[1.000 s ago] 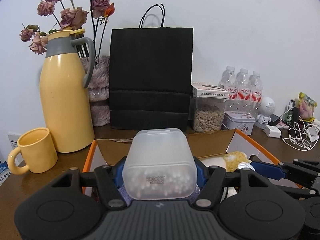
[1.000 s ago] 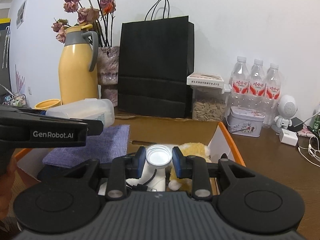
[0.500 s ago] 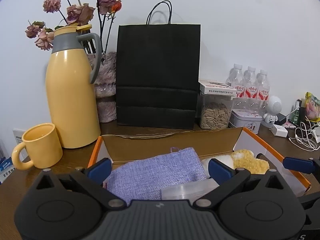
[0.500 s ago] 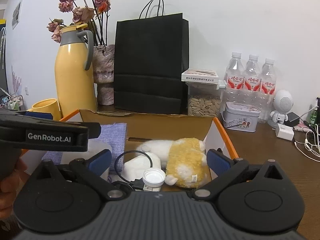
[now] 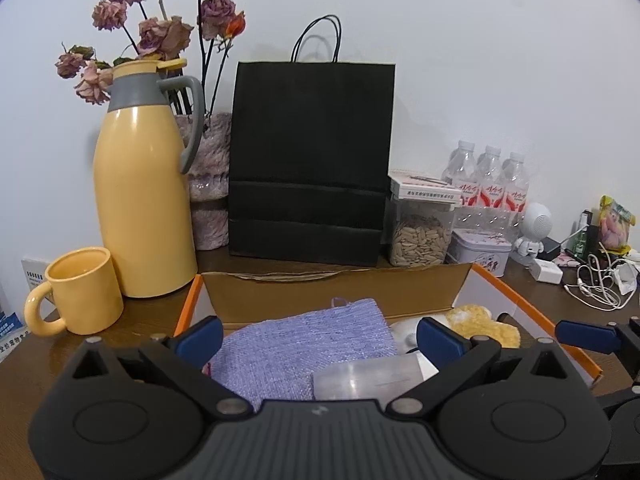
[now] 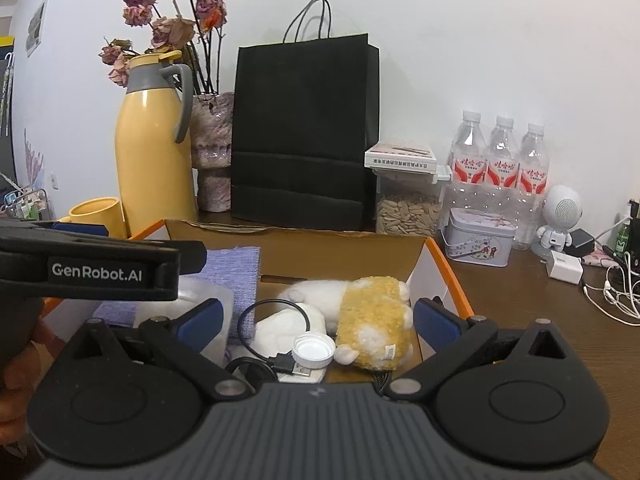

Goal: Organize objects
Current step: 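Withdraw both tools from the box back to the table items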

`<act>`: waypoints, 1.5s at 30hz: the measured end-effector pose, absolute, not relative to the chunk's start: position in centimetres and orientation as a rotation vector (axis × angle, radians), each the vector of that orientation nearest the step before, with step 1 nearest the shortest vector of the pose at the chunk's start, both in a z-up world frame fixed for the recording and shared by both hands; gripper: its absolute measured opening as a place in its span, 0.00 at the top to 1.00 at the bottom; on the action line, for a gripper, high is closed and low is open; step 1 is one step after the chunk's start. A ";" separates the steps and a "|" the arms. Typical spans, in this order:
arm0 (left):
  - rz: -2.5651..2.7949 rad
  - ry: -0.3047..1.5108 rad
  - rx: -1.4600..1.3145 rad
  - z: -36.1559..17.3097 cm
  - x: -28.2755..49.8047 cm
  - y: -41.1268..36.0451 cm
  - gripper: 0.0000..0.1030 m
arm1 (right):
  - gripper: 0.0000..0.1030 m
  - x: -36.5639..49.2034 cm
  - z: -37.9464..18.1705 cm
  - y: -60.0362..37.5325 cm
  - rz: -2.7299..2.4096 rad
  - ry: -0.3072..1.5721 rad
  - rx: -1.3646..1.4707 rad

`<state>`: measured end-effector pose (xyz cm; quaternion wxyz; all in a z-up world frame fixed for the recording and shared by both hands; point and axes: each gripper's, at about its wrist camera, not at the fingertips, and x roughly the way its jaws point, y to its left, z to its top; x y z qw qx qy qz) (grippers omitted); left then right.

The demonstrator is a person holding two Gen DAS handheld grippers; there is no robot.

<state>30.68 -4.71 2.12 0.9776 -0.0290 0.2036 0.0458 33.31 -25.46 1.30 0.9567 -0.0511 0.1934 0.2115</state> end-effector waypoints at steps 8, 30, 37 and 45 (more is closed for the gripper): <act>0.074 0.373 -0.065 3.0 27.8 -4.5 0.00 | 0.00 31.1 1.8 -25.9 0.426 0.378 -0.113; 0.090 0.425 -0.049 2.1 18.1 -2.7 0.00 | 0.00 22.4 0.3 -26.4 0.444 0.434 -0.127; 0.117 0.472 -0.060 1.4 15.9 -1.1 0.00 | 0.00 20.6 -0.8 -27.0 0.427 0.473 -0.119; 0.152 0.518 -0.075 0.9 13.9 0.8 0.00 | 0.00 19.5 -2.0 -28.1 0.410 0.520 -0.097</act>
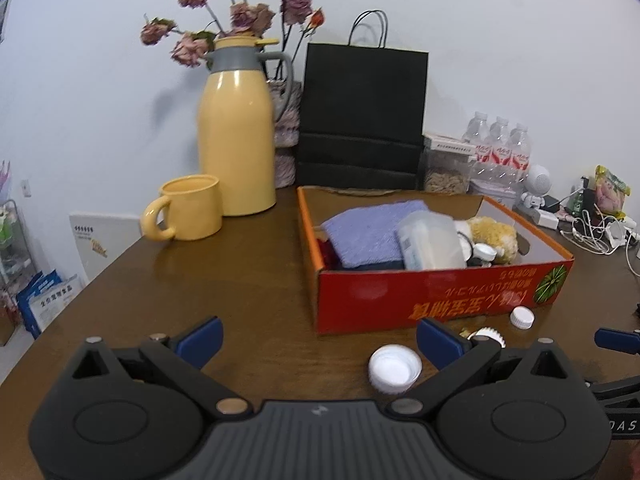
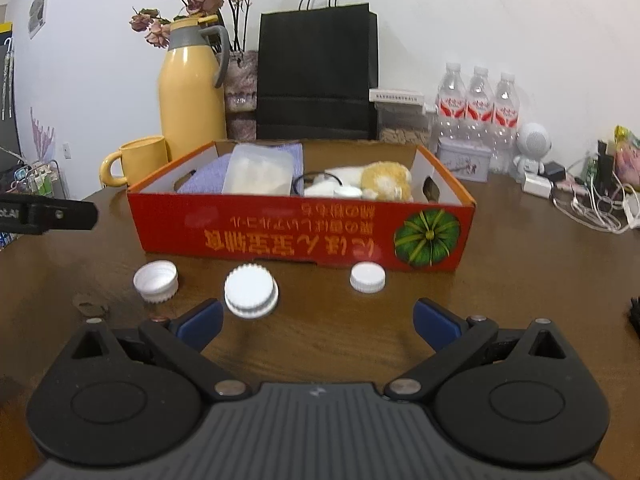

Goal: Organize objects
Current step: 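Withdraw both tools from the box back to the table items, then move both open tools toward the remaining white caps on the table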

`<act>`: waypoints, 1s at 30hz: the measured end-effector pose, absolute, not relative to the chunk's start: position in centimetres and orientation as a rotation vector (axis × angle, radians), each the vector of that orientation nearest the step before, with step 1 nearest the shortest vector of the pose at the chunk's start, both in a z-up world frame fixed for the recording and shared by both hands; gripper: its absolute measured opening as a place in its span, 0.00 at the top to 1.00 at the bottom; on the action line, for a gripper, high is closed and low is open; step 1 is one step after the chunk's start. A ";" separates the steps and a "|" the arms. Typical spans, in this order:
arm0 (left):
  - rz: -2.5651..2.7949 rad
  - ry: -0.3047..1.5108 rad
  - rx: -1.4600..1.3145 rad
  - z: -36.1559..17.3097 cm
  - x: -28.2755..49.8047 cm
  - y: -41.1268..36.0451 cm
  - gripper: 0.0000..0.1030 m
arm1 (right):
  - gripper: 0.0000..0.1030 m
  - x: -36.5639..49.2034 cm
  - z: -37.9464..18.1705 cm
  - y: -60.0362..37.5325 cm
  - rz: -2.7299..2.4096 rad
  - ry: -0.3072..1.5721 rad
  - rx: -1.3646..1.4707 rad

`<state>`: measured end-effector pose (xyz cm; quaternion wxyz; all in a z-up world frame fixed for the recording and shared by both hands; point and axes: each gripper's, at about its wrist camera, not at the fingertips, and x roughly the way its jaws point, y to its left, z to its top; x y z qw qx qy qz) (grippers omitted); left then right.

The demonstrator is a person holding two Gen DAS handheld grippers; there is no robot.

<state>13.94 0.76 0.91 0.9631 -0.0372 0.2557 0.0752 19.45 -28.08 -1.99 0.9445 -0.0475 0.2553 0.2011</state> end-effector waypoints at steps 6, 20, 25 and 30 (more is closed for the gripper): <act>0.170 0.599 -0.068 -0.4 13.3 2.1 0.00 | 0.00 19.0 -2.8 -28.1 0.399 0.545 -0.105; 0.127 0.744 -0.012 -5.1 13.8 1.7 0.00 | 0.00 19.9 -3.8 -28.1 0.372 0.614 -0.093; 0.140 0.725 -0.036 -5.4 14.3 2.2 0.00 | 0.00 20.3 -4.1 -28.1 0.366 0.649 -0.093; 0.132 0.715 -0.033 -5.4 14.8 2.4 0.00 | 0.00 20.6 -4.3 -28.1 0.355 0.676 -0.085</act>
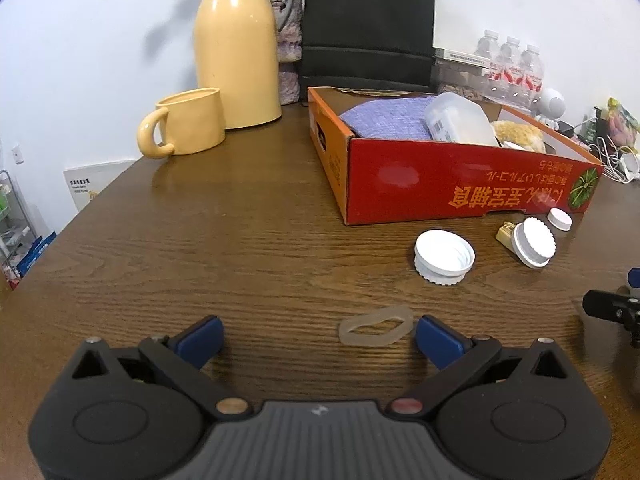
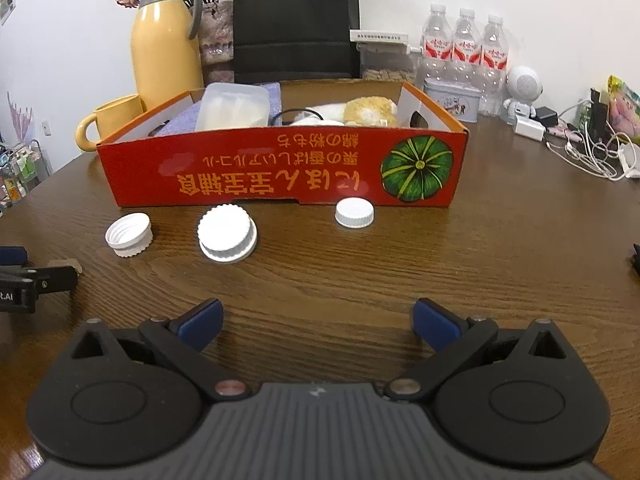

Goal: Organize objects
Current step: 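Move both open tools toward the remaining white caps on the table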

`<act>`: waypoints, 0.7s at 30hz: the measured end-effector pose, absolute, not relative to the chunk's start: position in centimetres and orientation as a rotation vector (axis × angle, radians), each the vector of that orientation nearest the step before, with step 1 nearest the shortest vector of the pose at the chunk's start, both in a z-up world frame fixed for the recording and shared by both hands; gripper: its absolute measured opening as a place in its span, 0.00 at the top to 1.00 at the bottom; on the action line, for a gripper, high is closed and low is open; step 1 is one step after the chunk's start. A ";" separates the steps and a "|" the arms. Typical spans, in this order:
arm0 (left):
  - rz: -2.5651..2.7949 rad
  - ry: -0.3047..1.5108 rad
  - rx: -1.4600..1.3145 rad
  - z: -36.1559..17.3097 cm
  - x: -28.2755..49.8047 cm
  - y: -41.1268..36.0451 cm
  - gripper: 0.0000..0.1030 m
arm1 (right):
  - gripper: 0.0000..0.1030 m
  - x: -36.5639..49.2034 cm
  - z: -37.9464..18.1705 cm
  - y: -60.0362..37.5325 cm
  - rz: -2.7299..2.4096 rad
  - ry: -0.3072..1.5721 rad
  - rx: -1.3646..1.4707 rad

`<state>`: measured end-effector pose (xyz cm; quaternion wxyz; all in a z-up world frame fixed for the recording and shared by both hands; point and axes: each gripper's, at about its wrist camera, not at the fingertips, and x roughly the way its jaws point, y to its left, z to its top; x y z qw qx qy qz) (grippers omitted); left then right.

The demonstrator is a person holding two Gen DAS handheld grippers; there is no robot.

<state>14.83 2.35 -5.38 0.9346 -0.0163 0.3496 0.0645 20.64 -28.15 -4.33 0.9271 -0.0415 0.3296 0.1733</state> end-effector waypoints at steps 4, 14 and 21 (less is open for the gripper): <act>0.123 0.698 -0.036 -5.4 14.6 2.3 0.06 | 0.00 20.8 -4.4 -28.2 0.350 0.687 -0.081; 0.020 0.625 -0.029 -4.5 13.2 0.9 0.98 | 0.00 20.9 -4.5 -28.0 0.345 0.690 -0.093; 0.026 0.568 -0.040 -3.6 12.8 0.9 0.98 | 0.00 20.9 -4.4 -27.9 0.347 0.688 -0.097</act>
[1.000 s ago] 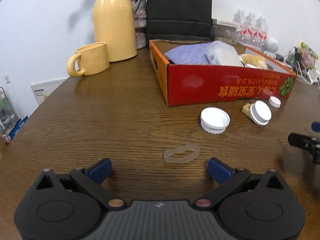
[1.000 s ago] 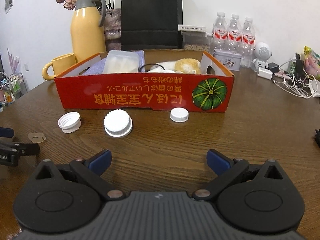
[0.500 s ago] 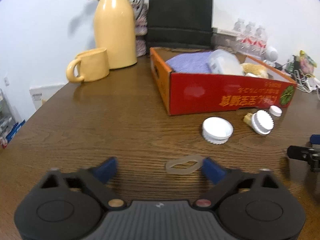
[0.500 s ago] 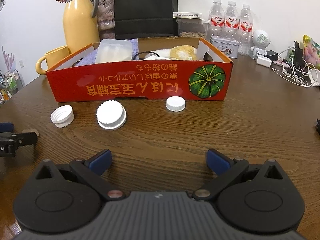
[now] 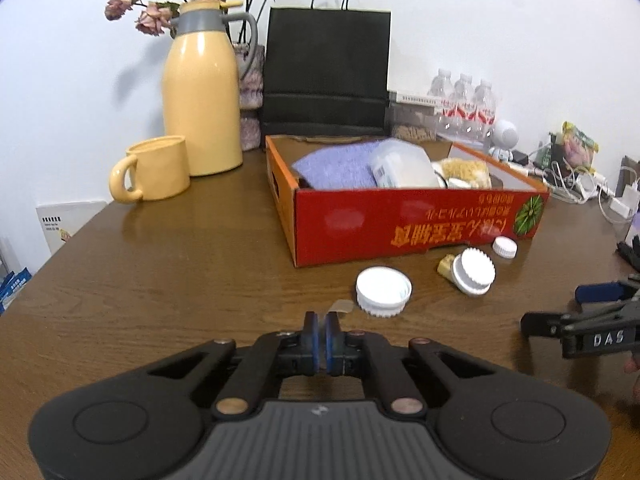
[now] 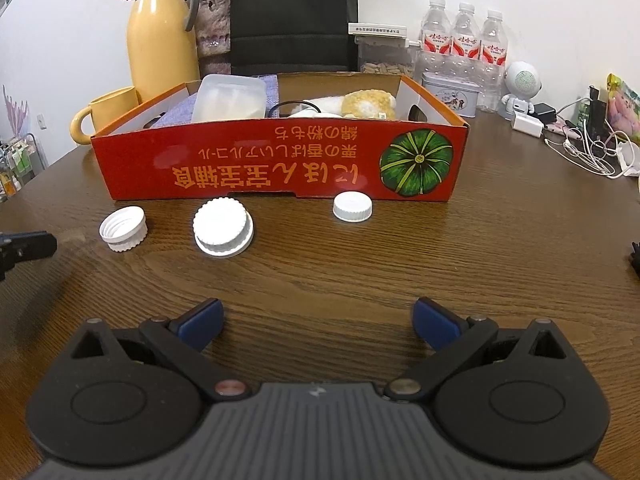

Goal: Organize objects
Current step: 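Move both open tools toward the remaining white caps on the table, then grasp the clear ring with the left tool while the right tool grasps a large white cap, then carry the ring and white cap into the box and open both tools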

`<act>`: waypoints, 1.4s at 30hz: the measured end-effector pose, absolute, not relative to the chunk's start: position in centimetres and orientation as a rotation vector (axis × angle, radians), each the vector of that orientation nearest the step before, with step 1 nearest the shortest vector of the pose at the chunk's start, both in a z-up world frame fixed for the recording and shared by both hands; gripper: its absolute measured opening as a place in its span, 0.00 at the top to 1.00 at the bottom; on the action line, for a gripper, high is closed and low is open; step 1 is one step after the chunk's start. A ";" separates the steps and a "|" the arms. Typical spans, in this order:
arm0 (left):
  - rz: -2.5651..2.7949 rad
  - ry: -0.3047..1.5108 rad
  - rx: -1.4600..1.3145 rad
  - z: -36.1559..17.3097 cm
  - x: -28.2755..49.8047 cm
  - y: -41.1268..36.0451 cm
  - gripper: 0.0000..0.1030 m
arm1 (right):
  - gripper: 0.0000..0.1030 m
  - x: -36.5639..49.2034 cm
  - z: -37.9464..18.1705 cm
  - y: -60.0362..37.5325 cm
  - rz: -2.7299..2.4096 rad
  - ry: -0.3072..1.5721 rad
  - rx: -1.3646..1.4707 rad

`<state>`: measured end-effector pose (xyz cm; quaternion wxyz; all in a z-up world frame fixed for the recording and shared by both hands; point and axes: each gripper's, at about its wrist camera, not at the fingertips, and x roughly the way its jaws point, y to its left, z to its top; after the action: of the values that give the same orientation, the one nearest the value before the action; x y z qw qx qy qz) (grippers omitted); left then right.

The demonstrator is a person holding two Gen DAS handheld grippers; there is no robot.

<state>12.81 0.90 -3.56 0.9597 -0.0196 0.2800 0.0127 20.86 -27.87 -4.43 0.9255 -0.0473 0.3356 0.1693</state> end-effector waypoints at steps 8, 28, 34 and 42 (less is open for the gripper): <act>0.045 0.516 -0.072 -2.0 12.7 1.5 0.98 | 0.00 20.6 -3.7 -26.3 0.415 0.614 -0.116; 0.052 0.516 -0.101 -1.9 14.0 1.6 0.98 | 0.61 23.9 -3.4 -22.6 0.483 0.598 -0.102; 0.041 0.508 -0.100 -1.5 14.1 1.1 0.98 | 0.61 22.8 -2.7 -23.1 0.481 0.533 -0.092; 0.020 0.477 -0.098 -0.2 14.9 0.0 0.98 | 0.61 22.4 -1.3 -24.2 0.480 0.481 -0.052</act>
<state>14.86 -0.04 -0.16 0.9705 -0.0483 0.2361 0.0098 22.38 -24.19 -1.32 0.9426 -0.0257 0.2357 0.2353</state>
